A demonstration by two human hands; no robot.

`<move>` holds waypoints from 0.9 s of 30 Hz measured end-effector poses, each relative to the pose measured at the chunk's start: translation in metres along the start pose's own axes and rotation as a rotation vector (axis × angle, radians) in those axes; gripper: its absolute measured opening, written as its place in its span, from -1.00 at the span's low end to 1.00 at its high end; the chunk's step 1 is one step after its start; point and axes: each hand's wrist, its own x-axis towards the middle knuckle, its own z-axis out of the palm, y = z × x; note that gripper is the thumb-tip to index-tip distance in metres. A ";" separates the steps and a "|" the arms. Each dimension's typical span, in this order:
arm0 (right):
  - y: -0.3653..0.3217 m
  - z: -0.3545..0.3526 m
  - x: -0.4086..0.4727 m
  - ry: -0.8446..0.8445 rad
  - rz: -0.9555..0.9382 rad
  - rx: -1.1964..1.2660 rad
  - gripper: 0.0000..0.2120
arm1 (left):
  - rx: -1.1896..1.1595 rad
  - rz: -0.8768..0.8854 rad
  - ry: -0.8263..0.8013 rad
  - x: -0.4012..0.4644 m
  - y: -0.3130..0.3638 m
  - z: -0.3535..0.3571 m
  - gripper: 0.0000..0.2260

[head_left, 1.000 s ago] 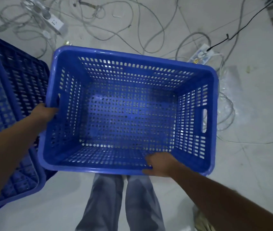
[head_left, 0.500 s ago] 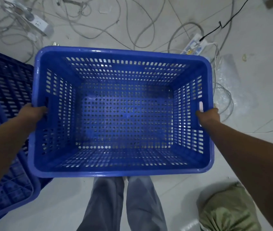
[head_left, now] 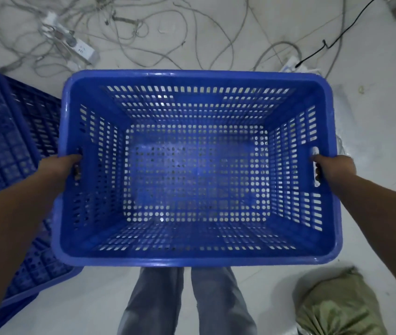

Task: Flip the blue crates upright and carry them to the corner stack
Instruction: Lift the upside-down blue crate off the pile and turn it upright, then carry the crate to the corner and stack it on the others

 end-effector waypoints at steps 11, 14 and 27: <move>-0.155 -0.207 -0.192 0.119 -0.299 -0.145 -0.77 | 0.115 0.361 0.065 -0.178 0.112 -0.208 -0.45; -0.195 -0.256 -0.252 0.147 -0.437 -0.171 -0.82 | 0.013 0.458 0.113 -0.233 0.121 -0.272 -0.61; -0.337 -0.348 -0.458 0.074 -0.918 -0.084 -0.84 | -0.284 0.457 0.438 -0.421 0.060 -0.508 -0.75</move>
